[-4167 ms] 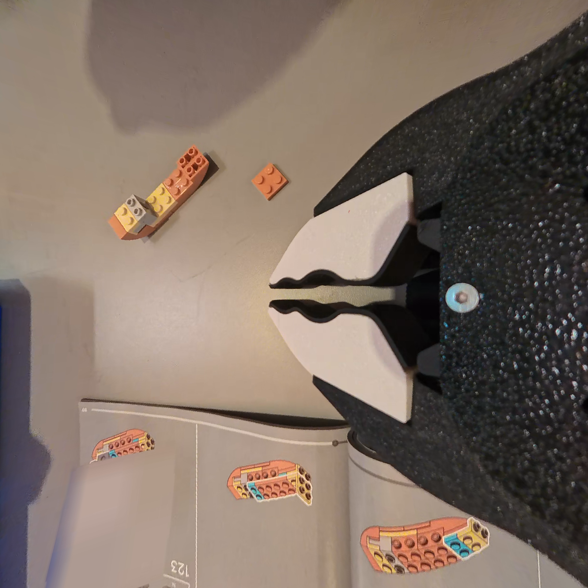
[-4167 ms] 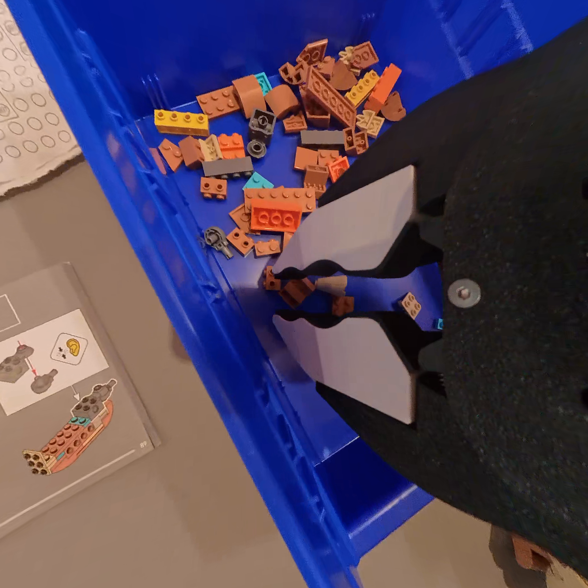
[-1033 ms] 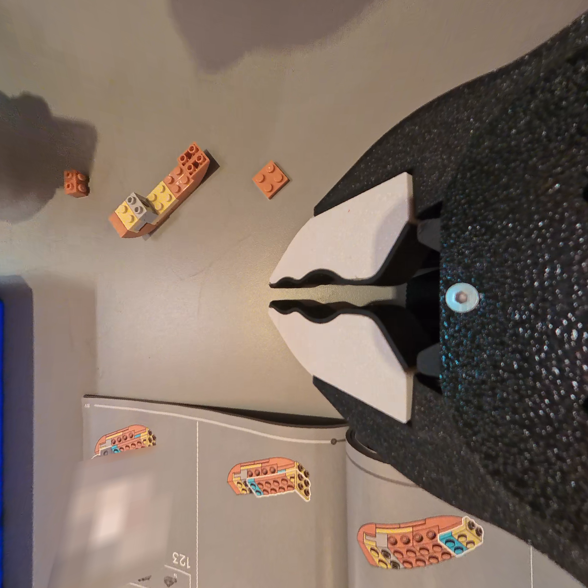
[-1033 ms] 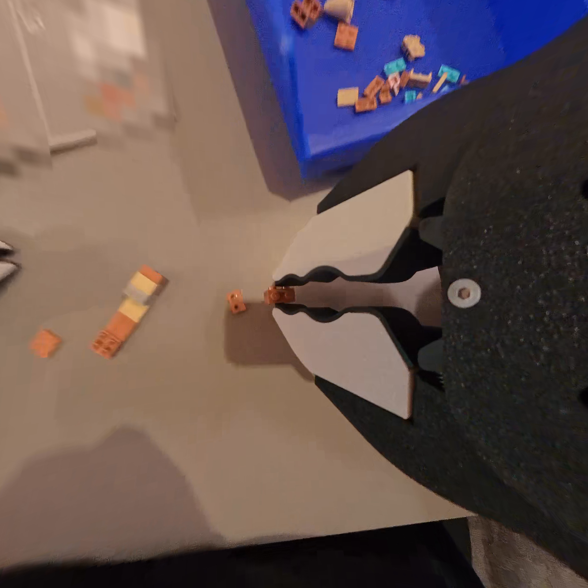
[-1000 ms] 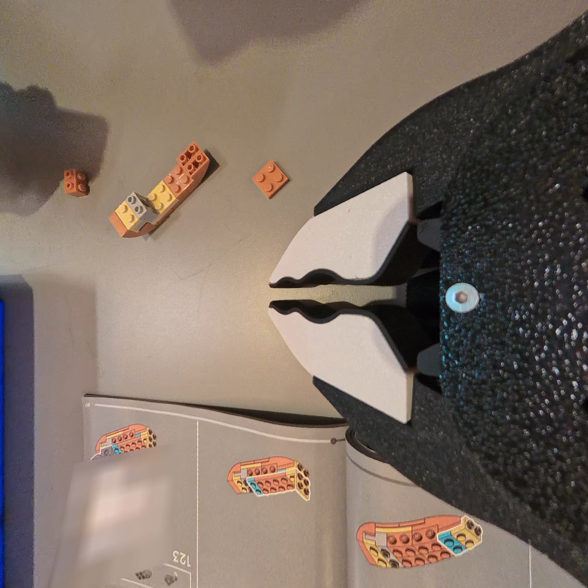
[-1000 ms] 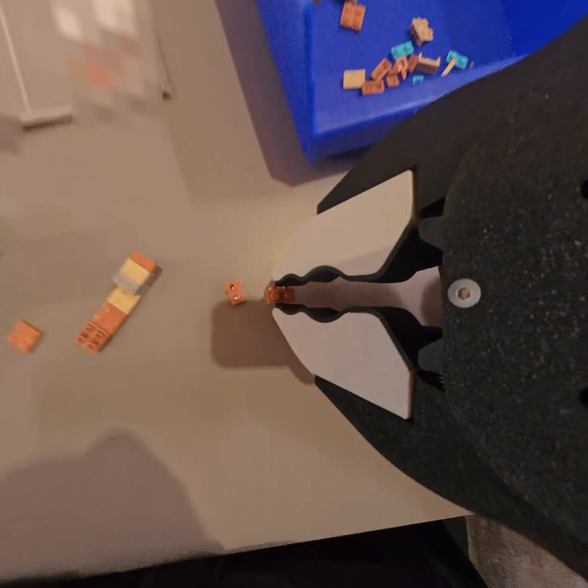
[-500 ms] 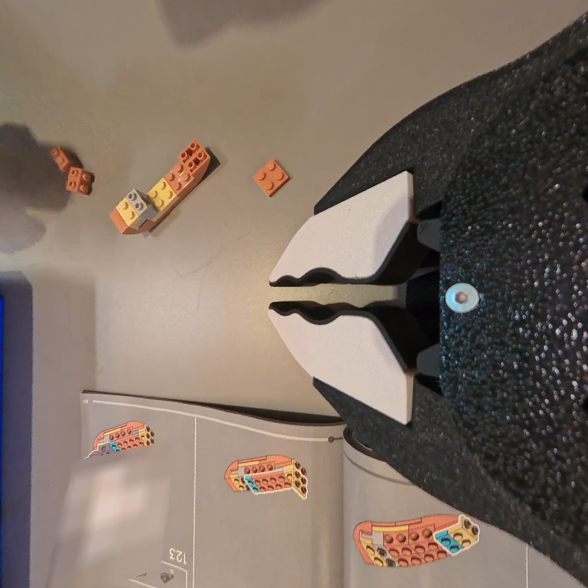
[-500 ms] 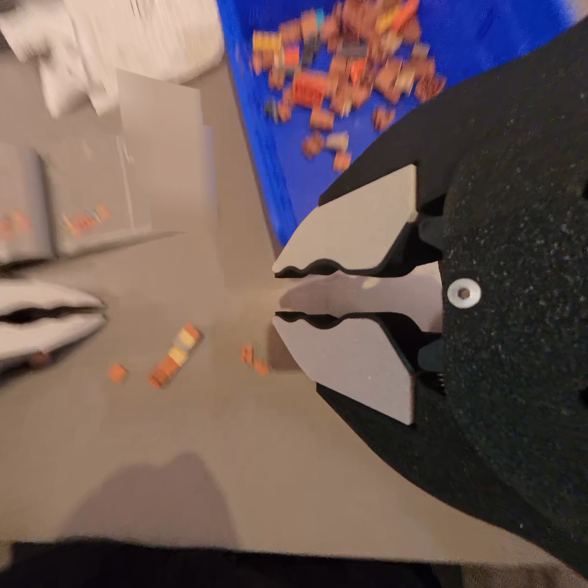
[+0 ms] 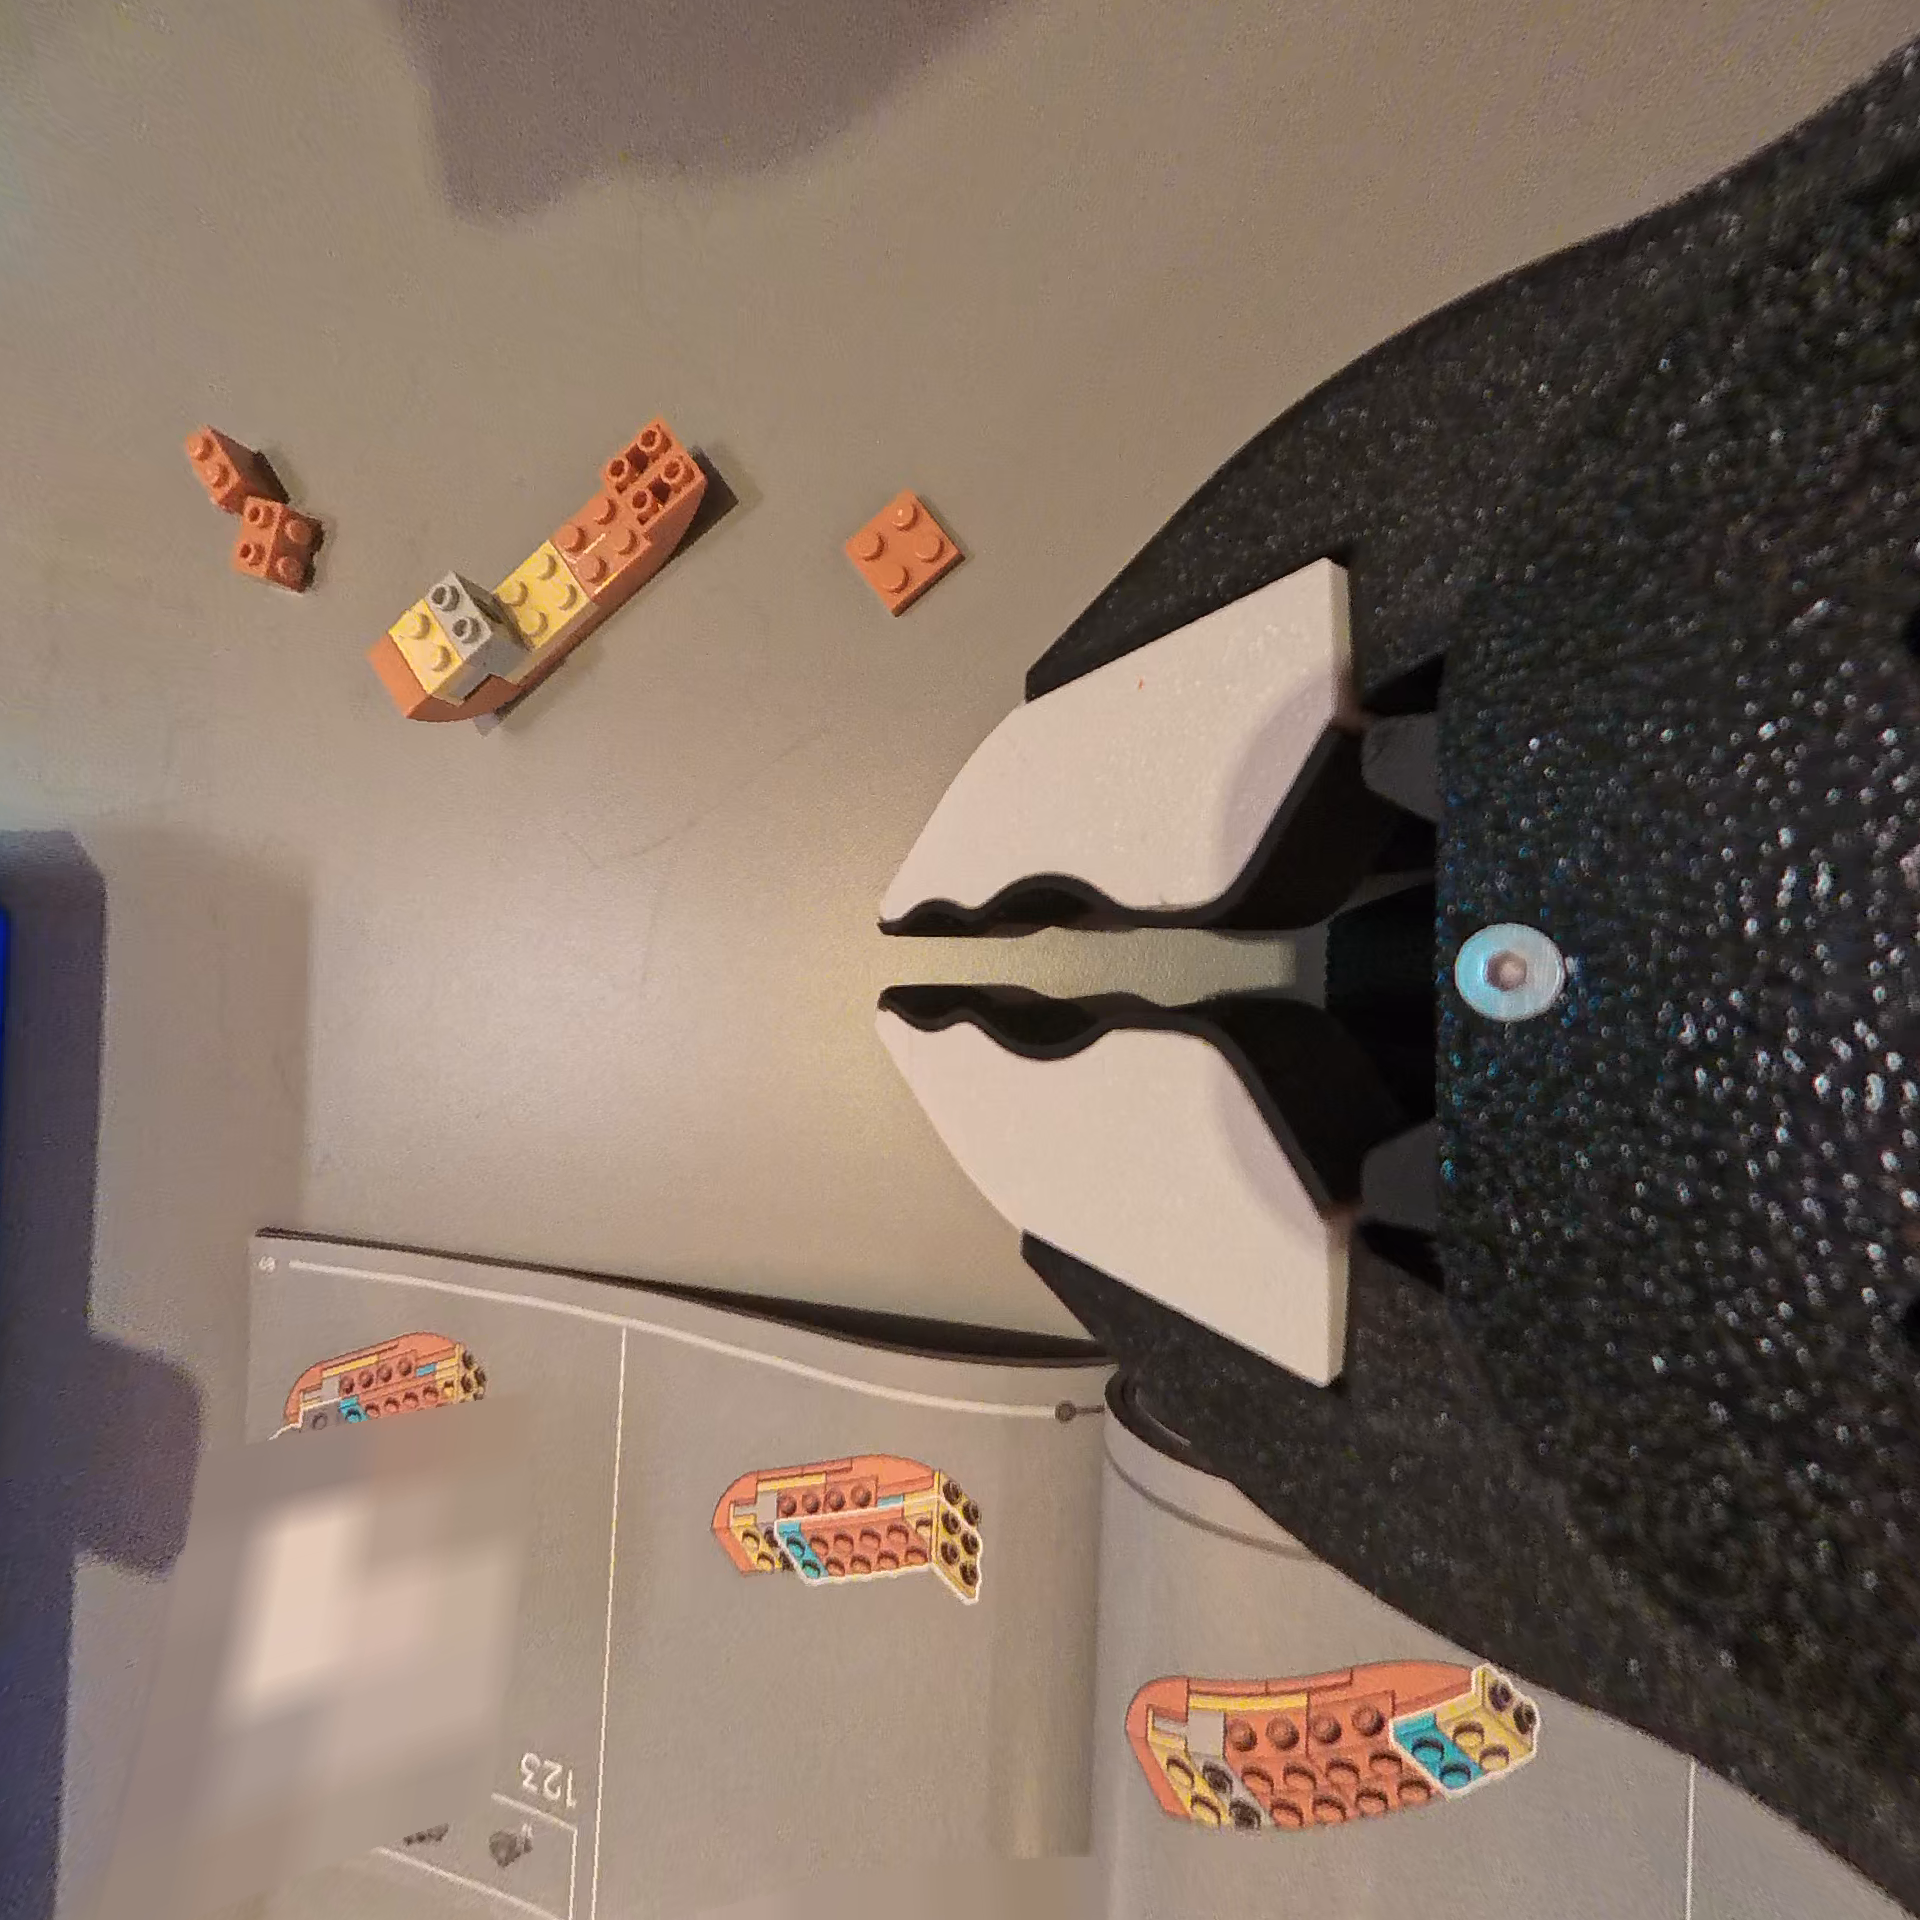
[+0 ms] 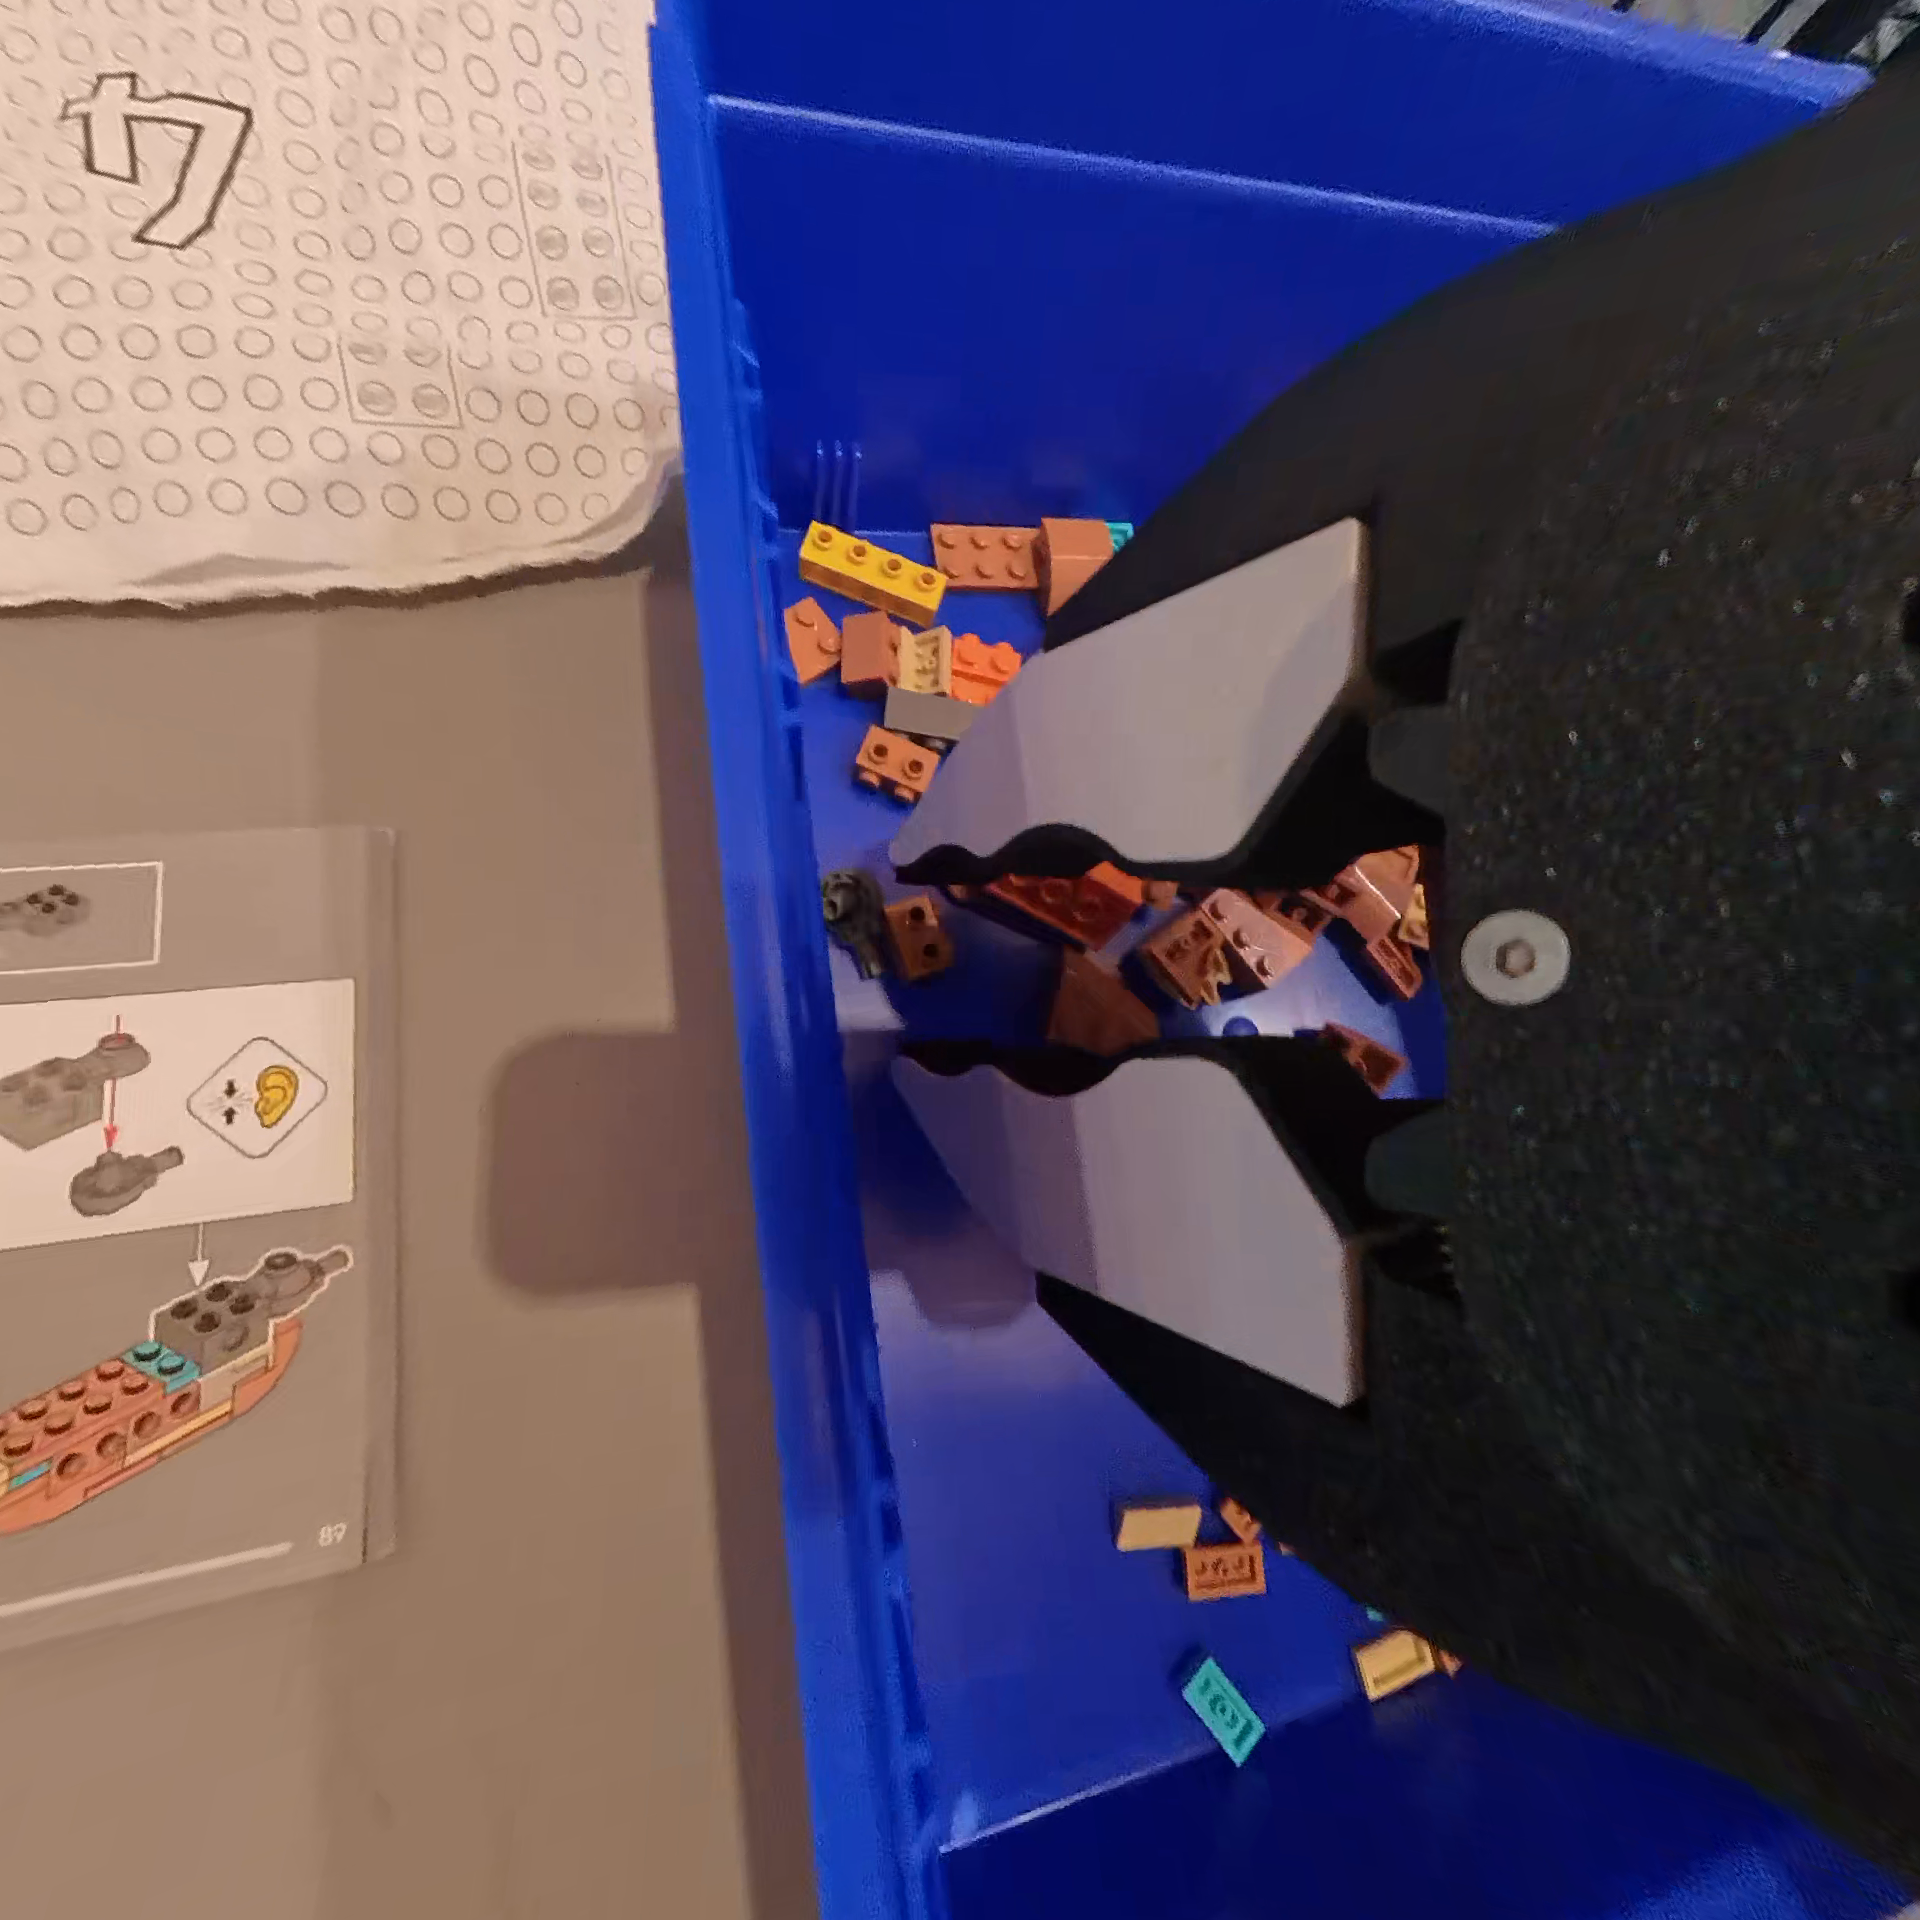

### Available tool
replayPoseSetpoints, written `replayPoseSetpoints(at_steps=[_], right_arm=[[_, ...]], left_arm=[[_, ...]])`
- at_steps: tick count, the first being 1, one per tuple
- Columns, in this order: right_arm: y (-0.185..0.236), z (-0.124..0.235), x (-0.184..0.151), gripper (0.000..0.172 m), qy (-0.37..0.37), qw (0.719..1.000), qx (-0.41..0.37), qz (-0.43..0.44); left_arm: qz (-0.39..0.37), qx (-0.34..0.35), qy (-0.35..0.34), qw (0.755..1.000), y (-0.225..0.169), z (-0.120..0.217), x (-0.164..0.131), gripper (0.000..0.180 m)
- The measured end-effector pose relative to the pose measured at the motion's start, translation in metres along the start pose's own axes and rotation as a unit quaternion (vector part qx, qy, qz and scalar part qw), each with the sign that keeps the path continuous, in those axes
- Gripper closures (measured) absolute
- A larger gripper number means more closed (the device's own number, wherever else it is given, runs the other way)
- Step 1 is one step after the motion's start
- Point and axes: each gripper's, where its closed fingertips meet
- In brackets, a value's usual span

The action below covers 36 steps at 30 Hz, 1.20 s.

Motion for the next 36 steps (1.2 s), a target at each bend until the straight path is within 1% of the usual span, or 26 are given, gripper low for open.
replayPoseSetpoints(at_steps=[4,8,11,14,16,19,22,24,25,26,29,32,34,36], right_arm=[[-0.005,-0.006,-0.002,0.143,-0.005,1.0,0.014,0.005],[-0.004,-0.021,-0.009,0.141,0.016,0.999,0.033,0.005],[-0.004,-0.023,-0.007,0.153,0.011,0.999,0.048,-0.01],[-0.001,-0.018,-0.012,0.154,0.021,0.999,0.034,-0.008],[0.007,-0.002,-0.015,0.154,0.01,1.0,0.02,-0.018],[0.035,0.047,-0.012,0.155,-0.054,0.997,0.005,-0.046],[0.093,0.105,0.003,0.155,-0.149,0.986,0.018,-0.067],[0.142,0.124,0.022,0.155,-0.193,0.978,0.042,-0.07],[0.165,0.122,0.03,0.155,-0.191,0.978,0.046,-0.068],[0.183,0.113,0.036,0.154,-0.172,0.982,0.042,-0.065],[0.224,0.08,0.055,0.154,-0.121,0.99,0.046,-0.054],[0.24,0.049,0.059,0.154,-0.068,0.996,0.049,-0.041],[0.243,0.036,0.056,0.154,-0.044,0.997,0.055,-0.034],[0.244,0.026,0.05,0.15,-0.025,0.997,0.068,-0.035]], left_arm=[[0.002,-0.002,0.0,1.0,0.0,0.0,0.0,0.172],[0.002,-0.002,0.0,1.0,0.0,0.0,0.0,0.172],[0.001,-0.001,0.0,1.0,0.0,0.0,0.0,0.173],[-0.001,0.002,-0.001,1.0,0.0,0.0,0.0,0.173],[-0.004,0.005,-0.001,1.0,0.0,0.0,0.0,0.173],[-0.009,0.009,-0.003,1.0,-0.001,0.001,0.0,0.173],[-0.01,0.008,-0.003,1.0,-0.001,0.001,0.0,0.174],[-0.008,0.003,-0.001,1.0,-0.001,0.0,0.0,0.174],[-0.008,0.002,-0.001,1.0,-0.002,0.0,0.0,0.174],[-0.009,0.002,-0.001,1.0,-0.002,0.0,0.0,0.174],[-0.014,0.006,-0.003,1.0,-0.002,0.0,0.001,0.174],[-0.021,0.015,-0.005,1.0,-0.003,0.001,0.001,0.174],[-0.026,0.02,-0.006,0.999,-0.003,0.002,0.001,0.174],[-0.032,0.025,-0.008,0.999,-0.004,0.002,0.001,0.174]])
Point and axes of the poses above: each gripper's, where its closed fingertips meet, z back along the fingers, x out of its top, y = z × x across the jaws, and after that the axes turned 11 degrees about y, right-handed
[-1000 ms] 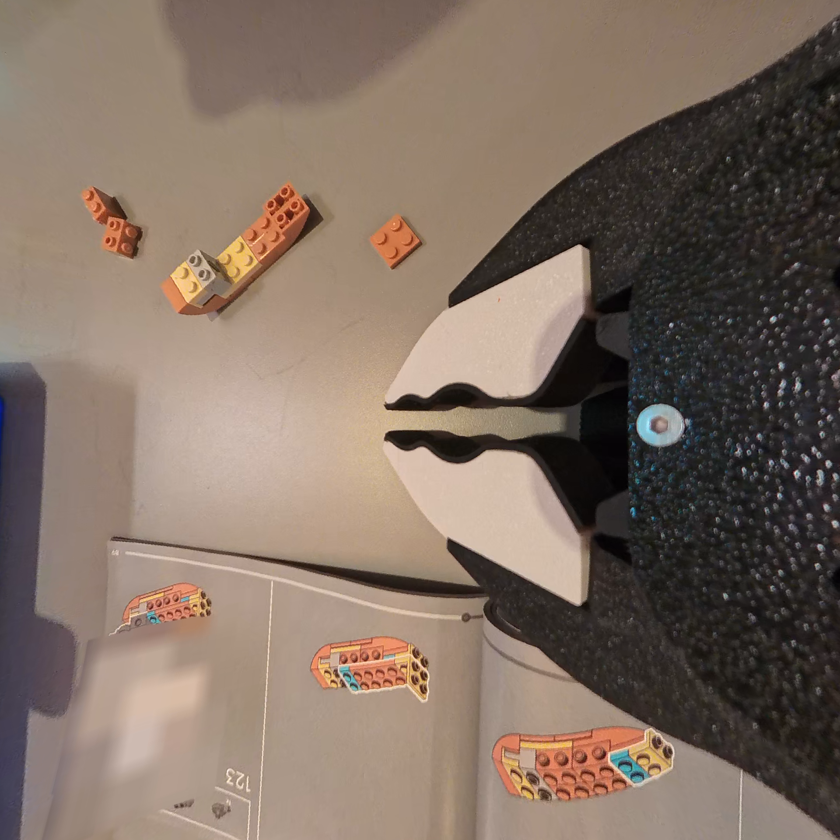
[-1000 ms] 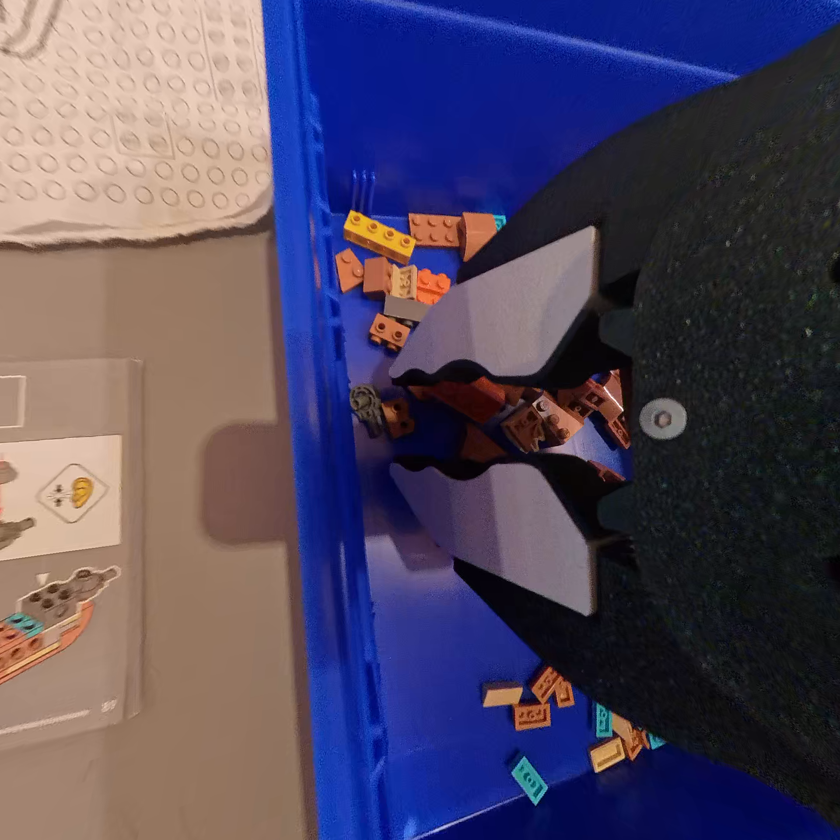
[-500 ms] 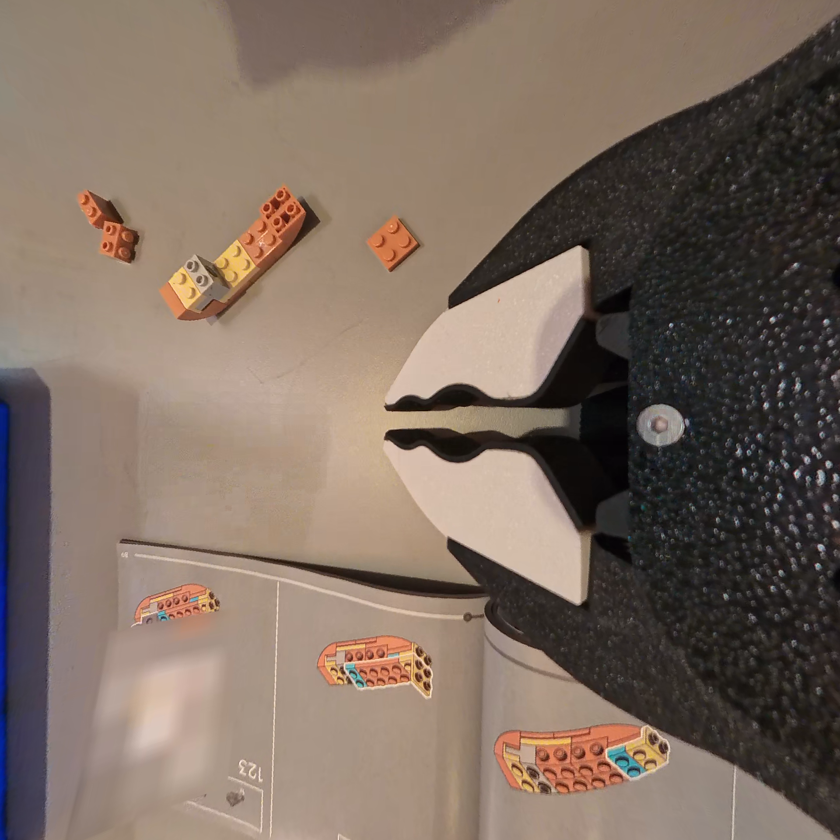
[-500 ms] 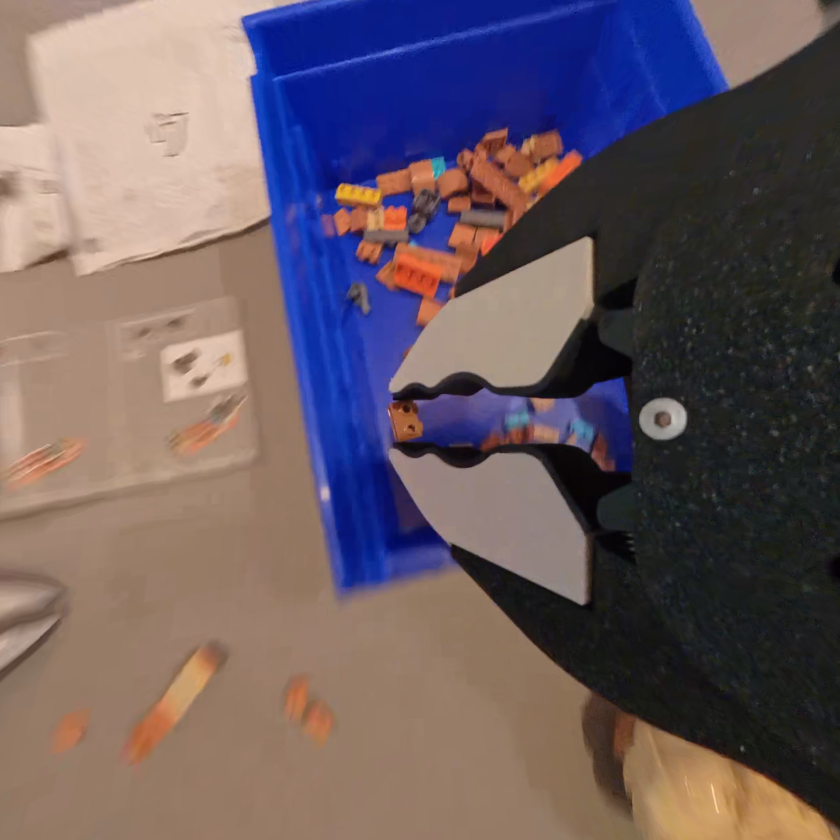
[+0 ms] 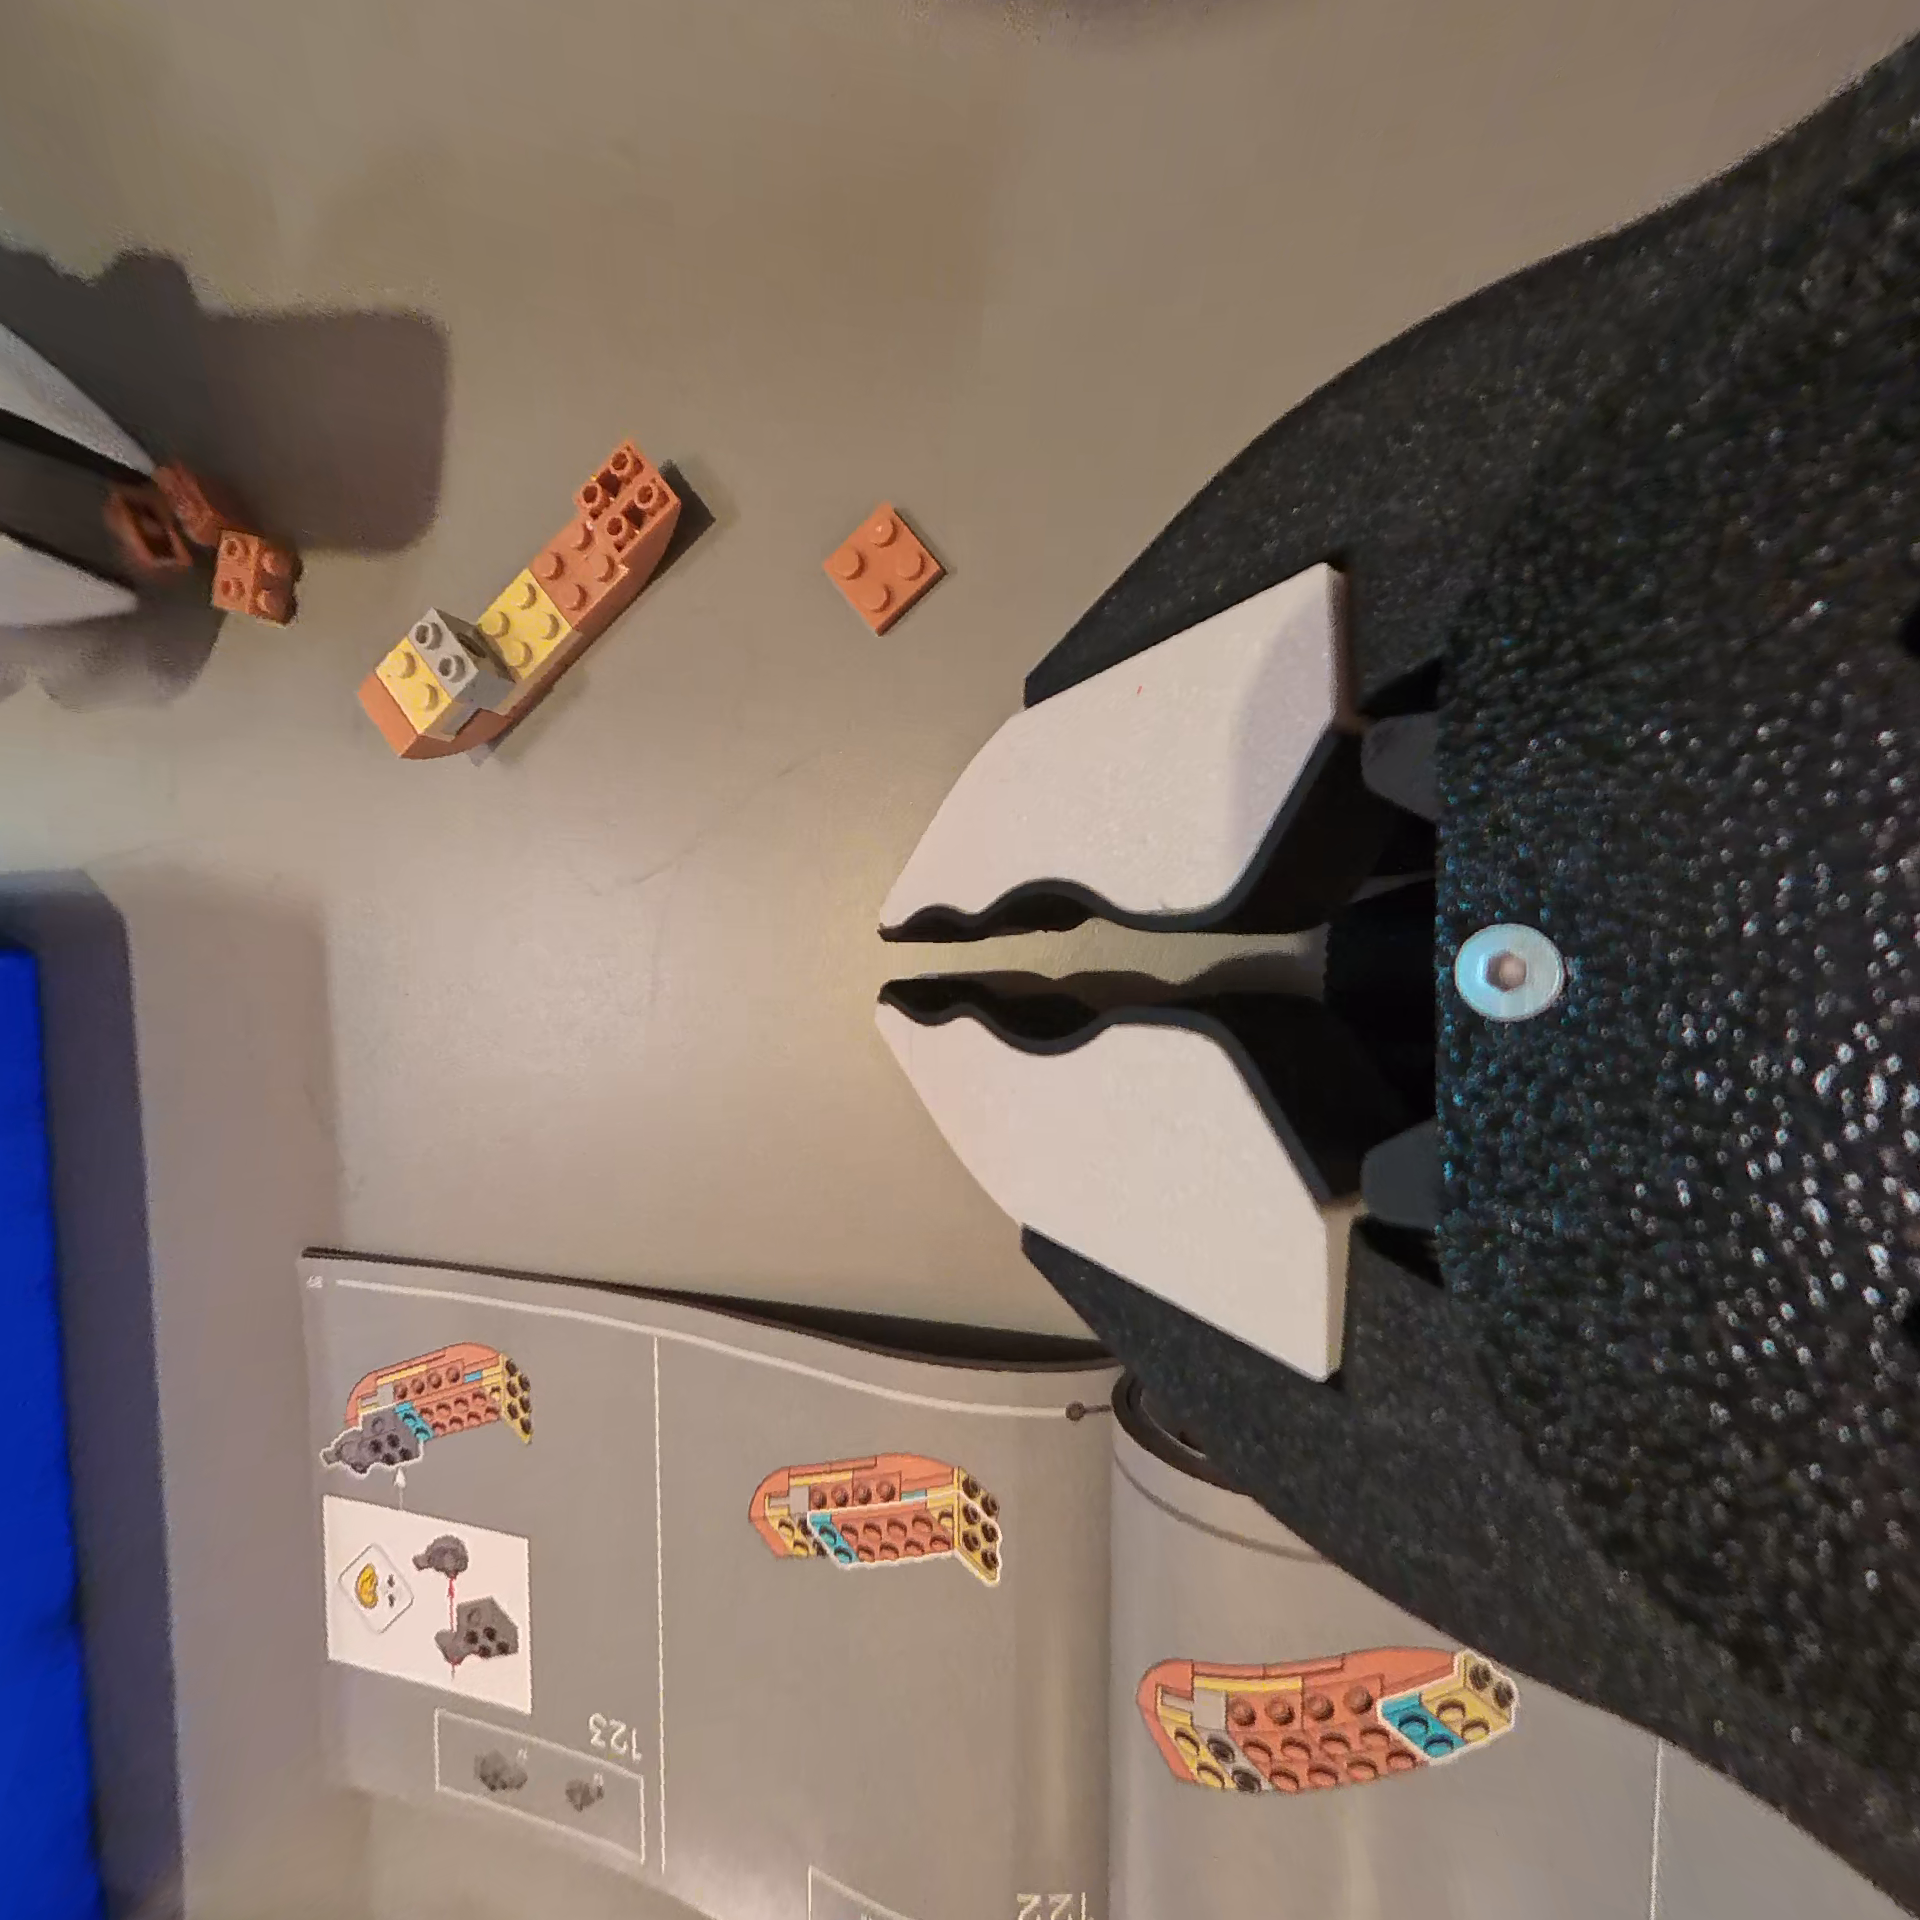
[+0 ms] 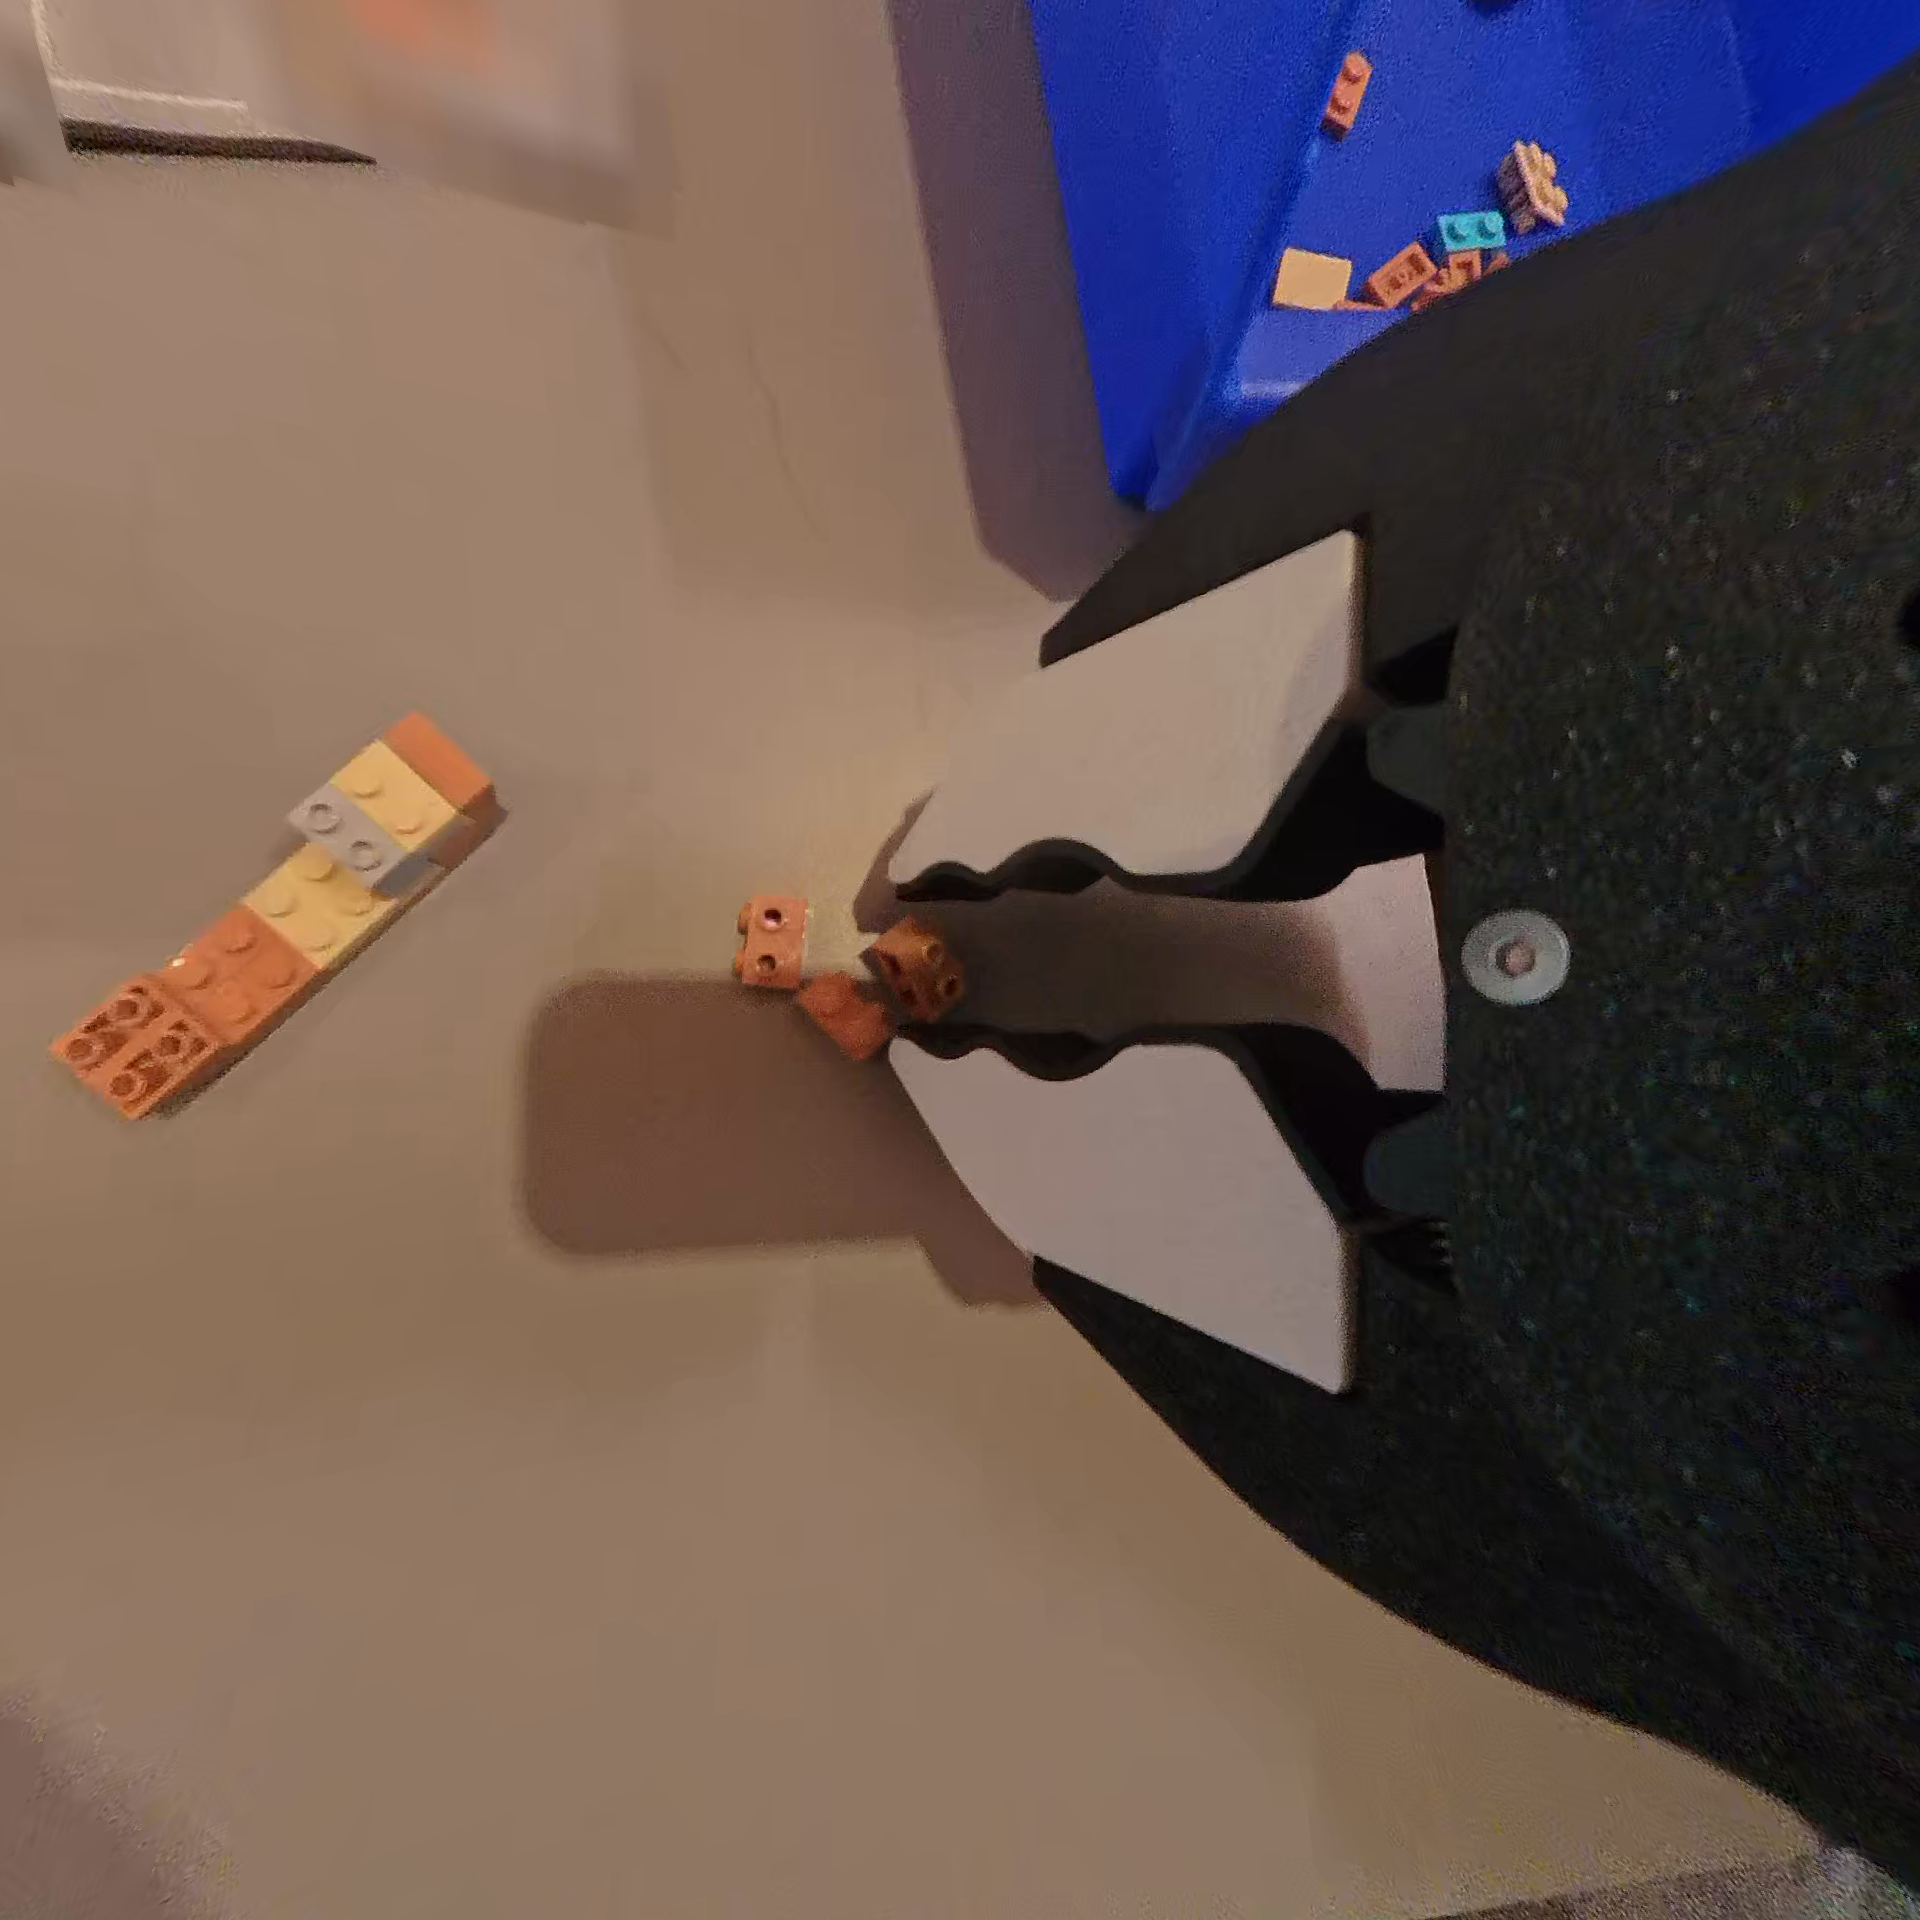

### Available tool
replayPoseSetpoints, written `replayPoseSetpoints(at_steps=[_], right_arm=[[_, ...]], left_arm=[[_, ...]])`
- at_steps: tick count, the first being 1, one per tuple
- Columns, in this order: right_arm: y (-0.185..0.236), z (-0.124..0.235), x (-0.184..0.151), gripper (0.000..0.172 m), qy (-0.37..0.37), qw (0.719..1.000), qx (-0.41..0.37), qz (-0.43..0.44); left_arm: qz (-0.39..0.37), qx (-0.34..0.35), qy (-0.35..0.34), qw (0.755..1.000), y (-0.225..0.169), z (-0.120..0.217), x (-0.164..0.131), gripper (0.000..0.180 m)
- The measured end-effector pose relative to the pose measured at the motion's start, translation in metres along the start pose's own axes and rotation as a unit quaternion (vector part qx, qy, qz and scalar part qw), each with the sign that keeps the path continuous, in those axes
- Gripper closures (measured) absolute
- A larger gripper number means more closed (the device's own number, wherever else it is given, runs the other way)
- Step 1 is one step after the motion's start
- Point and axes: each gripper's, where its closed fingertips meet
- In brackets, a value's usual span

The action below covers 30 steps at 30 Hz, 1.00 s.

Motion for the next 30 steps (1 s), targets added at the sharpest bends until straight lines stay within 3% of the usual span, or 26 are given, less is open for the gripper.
replayPoseSetpoints(at_steps=[4,8,11,14,17,21,25,30], right_arm=[[0.002,0.002,-0.002,0.14,-0.008,1.0,0.024,0.002],[-0.005,0.044,0.003,0.141,-0.056,0.998,0.018,0.021],[-0.048,0.089,-0.001,0.146,-0.098,0.995,-0.035,0.006],[-0.126,0.108,-0.02,0.149,-0.087,0.989,-0.105,-0.048],[-0.197,0.09,-0.041,0.15,-0.047,0.987,-0.124,-0.091],[-0.258,0.045,-0.049,0.155,-0.013,0.989,-0.103,-0.104],[-0.283,0.01,-0.048,0.156,0.014,0.99,-0.082,-0.112],[-0.292,-0.007,-0.042,0.156,0.025,0.991,-0.083,-0.105]], left_arm=[[-0.005,0.001,-0.001,1.0,-0.001,0.0,0.0,0.174],[-0.006,-0.001,-0.001,1.0,-0.002,0.0,0.0,0.174],[-0.004,-0.005,0.0,1.0,-0.002,0.0,0.0,0.174],[0.001,-0.011,0.002,1.0,-0.001,0.0,0.0,0.173],[0.008,-0.014,0.003,1.0,0.0,-0.001,0.0,0.173],[0.02,-0.013,0.004,1.0,0.003,-0.001,0.0,0.172],[0.032,-0.015,0.006,0.999,0.005,-0.002,-0.001,0.172],[0.037,-0.021,0.007,0.999,0.005,-0.002,-0.001,0.173]])
Point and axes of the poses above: each gripper's, where its closed fingertips meet, z back along the fingers, x out of its top, y = z × x across the jaws, and after that the axes turned 11 degrees about y, right-handed
